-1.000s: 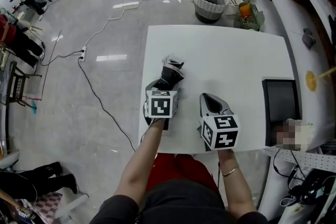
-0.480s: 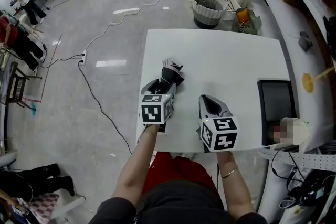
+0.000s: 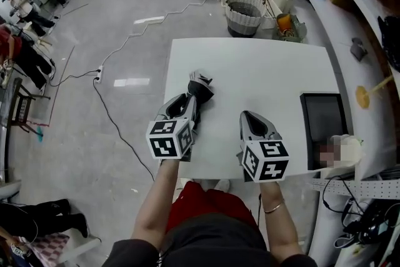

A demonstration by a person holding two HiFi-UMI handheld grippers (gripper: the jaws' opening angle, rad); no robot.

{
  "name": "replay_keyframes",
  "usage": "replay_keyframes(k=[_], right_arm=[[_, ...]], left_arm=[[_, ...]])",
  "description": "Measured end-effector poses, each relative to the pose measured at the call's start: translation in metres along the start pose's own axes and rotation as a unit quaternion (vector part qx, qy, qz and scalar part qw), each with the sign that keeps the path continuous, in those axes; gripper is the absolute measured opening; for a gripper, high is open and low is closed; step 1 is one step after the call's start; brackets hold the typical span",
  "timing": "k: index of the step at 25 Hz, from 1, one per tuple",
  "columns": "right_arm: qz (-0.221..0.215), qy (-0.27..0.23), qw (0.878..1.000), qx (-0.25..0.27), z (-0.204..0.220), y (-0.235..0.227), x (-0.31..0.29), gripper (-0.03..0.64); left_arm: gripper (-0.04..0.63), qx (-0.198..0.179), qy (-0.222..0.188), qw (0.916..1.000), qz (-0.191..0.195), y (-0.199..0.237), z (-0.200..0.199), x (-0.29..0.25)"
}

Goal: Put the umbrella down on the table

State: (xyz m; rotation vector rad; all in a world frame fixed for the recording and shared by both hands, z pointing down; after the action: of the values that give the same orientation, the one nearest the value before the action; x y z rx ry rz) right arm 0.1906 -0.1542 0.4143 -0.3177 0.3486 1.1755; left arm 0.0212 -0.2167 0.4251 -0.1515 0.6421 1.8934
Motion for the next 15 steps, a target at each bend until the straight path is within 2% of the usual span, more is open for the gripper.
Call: replay_keyframes(k=[8, 11, 15], right_arm=[[0.001, -0.035, 0.999, -0.008, -0.013, -0.003, 0.029, 0.018], [0.000, -0.049, 0.999, -0.006, -0.019, 0.001, 0.039, 0.018], [-0.001, -0.074, 0.997, 0.006, -0.031, 0.014, 0.052, 0.018]], left_arm=[[0.017, 0.014, -0.050, 0.9977, 0.043, -0.016, -0.017, 0.044], [0.012, 0.019, -0.070, 0.9949, 0.071, -0.024, -0.023, 0.061], [0.012, 0.001, -0.081, 0.9923, 0.093, -0.033, -0.028, 0.081]])
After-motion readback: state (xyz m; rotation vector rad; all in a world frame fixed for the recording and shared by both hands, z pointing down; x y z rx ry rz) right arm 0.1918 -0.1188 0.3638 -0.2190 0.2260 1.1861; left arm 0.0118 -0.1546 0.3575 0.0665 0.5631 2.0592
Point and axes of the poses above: the fingertips, and each gripper's own axes: x backward along the fingers, y to its left, z out of its underside, the point moved 2 cm from there along x, backward along the fingers, and after that the axes turned 10 degrees about x, right-handed, at the moved point
